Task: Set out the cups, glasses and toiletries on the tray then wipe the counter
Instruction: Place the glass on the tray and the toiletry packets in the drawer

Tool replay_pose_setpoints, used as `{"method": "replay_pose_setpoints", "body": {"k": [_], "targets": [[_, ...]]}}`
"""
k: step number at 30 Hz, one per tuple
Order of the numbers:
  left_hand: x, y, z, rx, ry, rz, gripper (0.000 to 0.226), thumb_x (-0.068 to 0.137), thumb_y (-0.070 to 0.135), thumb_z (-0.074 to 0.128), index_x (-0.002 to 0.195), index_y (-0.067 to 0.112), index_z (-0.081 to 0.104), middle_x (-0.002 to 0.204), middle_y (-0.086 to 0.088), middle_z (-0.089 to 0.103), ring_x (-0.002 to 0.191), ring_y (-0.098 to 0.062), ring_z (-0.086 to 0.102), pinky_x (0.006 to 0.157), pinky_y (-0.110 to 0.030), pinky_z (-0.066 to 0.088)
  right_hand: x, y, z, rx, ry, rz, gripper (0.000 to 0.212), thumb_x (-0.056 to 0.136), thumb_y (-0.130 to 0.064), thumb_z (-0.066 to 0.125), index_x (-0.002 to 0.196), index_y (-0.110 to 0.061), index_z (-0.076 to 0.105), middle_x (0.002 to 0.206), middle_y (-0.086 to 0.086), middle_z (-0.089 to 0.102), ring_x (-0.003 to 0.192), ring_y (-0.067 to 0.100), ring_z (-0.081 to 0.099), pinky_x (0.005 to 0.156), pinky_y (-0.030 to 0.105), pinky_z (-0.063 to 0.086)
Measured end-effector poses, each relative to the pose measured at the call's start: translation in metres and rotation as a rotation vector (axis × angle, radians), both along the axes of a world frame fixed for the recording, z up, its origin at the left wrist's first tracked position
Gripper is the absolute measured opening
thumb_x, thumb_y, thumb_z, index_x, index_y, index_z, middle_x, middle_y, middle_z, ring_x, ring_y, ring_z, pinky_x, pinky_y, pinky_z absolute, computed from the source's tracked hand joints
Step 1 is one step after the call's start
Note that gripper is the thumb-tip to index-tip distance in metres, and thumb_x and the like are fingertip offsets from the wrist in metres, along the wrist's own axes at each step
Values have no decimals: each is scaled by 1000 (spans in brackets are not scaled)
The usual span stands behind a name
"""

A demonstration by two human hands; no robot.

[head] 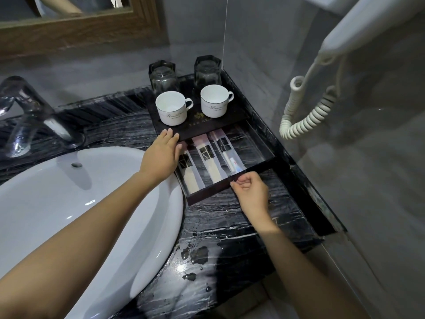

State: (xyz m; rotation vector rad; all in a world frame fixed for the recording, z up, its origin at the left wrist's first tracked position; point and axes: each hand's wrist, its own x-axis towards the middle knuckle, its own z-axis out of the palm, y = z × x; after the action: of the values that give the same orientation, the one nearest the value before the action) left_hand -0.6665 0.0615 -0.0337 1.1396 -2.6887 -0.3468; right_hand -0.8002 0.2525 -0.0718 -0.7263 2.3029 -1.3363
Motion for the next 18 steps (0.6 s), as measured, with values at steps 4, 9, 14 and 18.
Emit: {"method": "replay_pose_setpoints", "body": {"k": [4, 9, 14, 18], "targets": [[2, -4, 4, 20, -32, -26, 47, 99, 25, 33, 139, 3, 36, 151, -17, 29, 143, -28, 21, 116, -34, 17, -6, -23, -2, -55, -14, -10, 16, 81, -6, 69, 85, -10, 54, 82, 6, 59, 73, 14, 56, 61, 6, 42], [3, -2, 5, 38, -31, -25, 52, 98, 33, 36, 141, 3, 34, 152, -16, 27, 144, -26, 18, 116, -33, 15, -12, -52, -5, -42, 33, 33, 14, 84, -9, 66, 92, -3, 57, 89, 8, 59, 74, 13, 55, 66, 14, 44], [4, -1, 4, 55, -31, -19, 58, 96, 38, 37, 142, 4, 30, 154, -13, 22, 145, -23, 12, 116, -29, 9, -17, -80, -6, -77, 51, 59, 15, 85, -8, 65, 95, -1, 56, 96, 12, 59, 75, 12, 53, 71, 20, 46], [6, 2, 2, 70, -17, -32, 63, 94, 40, 39, 144, 5, 25, 156, -12, 17, 146, -21, 7, 116, -26, 3, -20, -99, -8, -102, 60, 80, 16, 85, -9, 65, 96, -1, 56, 97, 14, 59, 77, 14, 54, 72, 23, 47]]}}
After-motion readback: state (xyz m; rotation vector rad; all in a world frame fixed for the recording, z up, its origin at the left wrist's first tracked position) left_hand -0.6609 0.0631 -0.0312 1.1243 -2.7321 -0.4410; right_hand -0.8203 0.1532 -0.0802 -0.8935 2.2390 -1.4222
